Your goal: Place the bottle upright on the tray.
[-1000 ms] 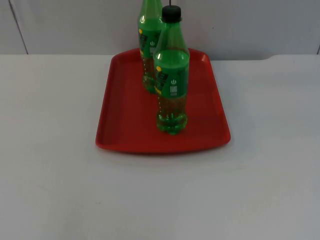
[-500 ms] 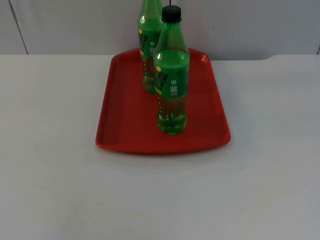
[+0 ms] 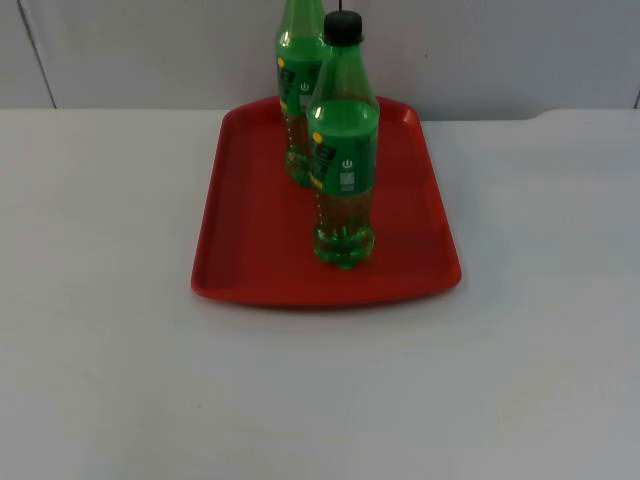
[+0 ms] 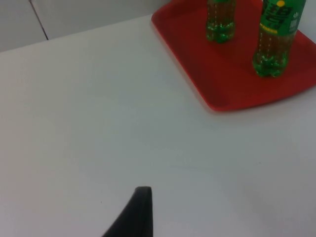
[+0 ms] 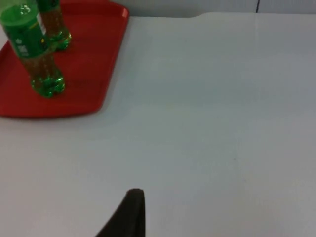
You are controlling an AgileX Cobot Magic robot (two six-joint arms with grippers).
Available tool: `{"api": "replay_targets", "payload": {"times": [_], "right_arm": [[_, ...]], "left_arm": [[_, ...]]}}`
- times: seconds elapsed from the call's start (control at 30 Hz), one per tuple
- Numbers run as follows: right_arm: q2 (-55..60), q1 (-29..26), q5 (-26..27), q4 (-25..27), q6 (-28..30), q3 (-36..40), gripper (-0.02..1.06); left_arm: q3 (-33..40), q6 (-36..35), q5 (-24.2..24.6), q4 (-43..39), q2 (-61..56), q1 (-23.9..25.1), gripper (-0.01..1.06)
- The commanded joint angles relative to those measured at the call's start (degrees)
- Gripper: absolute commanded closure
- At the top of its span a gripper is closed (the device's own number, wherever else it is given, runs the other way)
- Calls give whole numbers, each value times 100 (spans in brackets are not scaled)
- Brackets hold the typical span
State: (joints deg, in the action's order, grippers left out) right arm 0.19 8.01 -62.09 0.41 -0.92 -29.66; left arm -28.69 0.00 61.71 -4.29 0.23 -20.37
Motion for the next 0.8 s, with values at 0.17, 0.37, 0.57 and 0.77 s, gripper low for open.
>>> {"api": "replay_targets", "payload": {"times": [0.17, 0.37, 0.57, 0.77], "right_arm": [[-19, -504, 32, 6, 4, 13, -1], [-19, -612, 43, 15, 4, 13, -1], [-19, -612, 43, 15, 4, 13, -1], [-19, -612, 43, 15, 4, 13, -1]], "left_arm": [[31, 0, -25, -47, -23, -18, 0], [31, 0, -25, -58, -23, -18, 0], [31, 0, -33, -79, -23, -18, 0], [31, 0, -33, -92, -23, 325, 0]]}}
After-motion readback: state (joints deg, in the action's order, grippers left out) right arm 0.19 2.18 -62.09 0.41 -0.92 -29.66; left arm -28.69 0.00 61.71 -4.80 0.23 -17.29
